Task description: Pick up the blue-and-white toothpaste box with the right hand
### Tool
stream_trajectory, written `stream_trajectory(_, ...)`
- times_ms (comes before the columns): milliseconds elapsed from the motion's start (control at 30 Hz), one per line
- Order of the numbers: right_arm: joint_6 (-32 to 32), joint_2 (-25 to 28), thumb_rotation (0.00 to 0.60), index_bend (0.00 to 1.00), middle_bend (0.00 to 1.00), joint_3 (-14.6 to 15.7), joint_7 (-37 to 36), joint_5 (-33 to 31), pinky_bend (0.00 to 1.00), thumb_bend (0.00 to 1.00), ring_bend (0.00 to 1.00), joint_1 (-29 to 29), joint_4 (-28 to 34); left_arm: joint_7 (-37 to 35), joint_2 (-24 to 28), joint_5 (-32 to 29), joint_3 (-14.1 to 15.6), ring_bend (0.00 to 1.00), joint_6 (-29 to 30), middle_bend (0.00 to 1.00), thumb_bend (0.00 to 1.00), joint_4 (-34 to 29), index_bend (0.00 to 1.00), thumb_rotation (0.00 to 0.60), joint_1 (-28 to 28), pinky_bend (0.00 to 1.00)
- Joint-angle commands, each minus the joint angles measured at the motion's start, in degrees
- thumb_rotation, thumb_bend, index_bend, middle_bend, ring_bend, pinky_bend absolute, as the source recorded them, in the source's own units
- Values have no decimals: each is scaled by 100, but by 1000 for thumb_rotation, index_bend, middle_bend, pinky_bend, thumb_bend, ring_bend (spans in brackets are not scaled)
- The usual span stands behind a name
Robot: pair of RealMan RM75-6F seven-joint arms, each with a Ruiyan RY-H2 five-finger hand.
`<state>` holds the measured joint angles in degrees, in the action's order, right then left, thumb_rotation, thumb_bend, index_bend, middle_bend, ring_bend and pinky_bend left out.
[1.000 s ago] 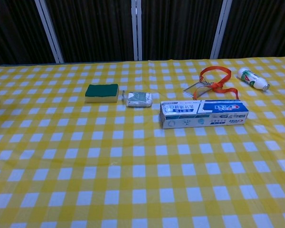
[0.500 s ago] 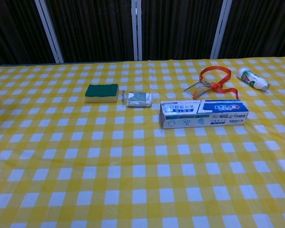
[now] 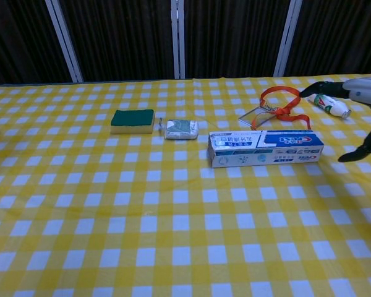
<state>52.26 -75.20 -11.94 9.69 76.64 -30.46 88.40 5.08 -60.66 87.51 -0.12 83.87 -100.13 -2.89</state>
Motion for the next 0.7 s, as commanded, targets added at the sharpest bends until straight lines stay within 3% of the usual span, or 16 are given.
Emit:
stream_trajectory(33, -643, -792, 600, 0, 32, -281, 394, -670, 28, 0, 0, -604, -733, -35, -30, -112, -45, 0, -91, 0, 0, 73, 0, 600, -47, 0)
stream_trajectory(200, -765, -1268, 600, 34, 110, -279, 781, -1029, 110, 0, 22, -938, -1120, -47, -44, -163, -48, 0, -127, 0, 0, 117, 0, 600, -64, 0)
stream_trajectory(467, -738, -1980, 600, 90, 151, -225, 1296, -1241, 122, 0, 53, -1404, -1899, -187, -24, -248, -39, 0, -196, 0, 0, 191, 0, 600, -80, 0)
stream_trajectory(600, -789, -2061, 600, 128, 160, -220, 1508, -1484, 123, 0, 64, -1512, -2107, -223, -13, -257, -34, 0, -211, 0, 0, 206, 0, 600, -89, 0)
stream_trajectory(700, -763, -2067, 600, 190, 213, -202, 1581, -1636, 142, 0, 133, -1523, -2185, -262, -2, -271, -38, 0, -207, 0, 0, 208, 0, 600, -89, 0)
